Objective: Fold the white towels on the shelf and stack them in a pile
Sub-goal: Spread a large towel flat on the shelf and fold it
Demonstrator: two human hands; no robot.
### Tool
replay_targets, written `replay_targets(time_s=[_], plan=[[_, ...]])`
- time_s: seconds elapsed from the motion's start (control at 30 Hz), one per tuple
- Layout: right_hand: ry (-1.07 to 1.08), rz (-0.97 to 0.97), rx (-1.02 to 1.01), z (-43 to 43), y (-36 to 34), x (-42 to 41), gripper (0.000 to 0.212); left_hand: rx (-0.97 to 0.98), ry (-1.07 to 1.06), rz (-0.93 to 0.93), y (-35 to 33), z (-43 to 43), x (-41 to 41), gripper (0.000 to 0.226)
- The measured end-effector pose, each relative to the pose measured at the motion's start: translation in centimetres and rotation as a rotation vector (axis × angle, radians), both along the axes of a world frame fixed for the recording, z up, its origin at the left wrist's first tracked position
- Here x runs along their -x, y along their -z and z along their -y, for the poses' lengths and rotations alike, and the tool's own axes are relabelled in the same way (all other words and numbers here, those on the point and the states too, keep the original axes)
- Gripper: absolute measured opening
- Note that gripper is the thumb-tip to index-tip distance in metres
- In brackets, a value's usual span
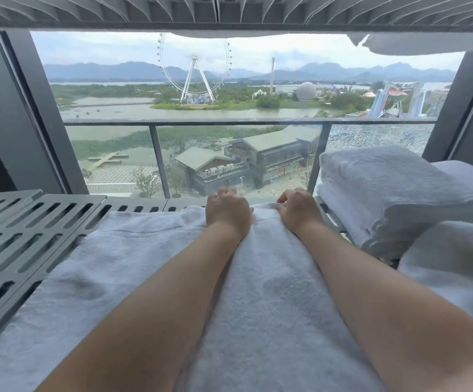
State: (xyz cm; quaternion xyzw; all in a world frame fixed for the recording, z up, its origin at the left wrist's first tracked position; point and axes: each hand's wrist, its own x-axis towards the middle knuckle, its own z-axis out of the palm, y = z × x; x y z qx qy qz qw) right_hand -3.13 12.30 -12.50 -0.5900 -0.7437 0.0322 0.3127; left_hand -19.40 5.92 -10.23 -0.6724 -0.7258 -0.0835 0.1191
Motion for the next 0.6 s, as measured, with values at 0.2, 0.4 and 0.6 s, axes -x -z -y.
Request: replay_targets(time_s=[0.2, 0.4, 0.6], plan=[[0.066, 0.001, -0.009, 0.6, -0.6, 0.0, 0.021, 0.321, 0.096, 0.177, 0.8, 2.1, -0.4, 0.065], [0.301, -0.319, 0.165, 0.5, -1.6, -0.3, 0.045, 0.332, 0.158, 0.244, 1.8, 2.7, 0.4, 0.070], [0.262, -0.336, 0.107, 1.2, -1.3, 0.5, 0.027, 0.114, 0.007, -0.003, 1.0, 3.8, -1.8, 0.060]])
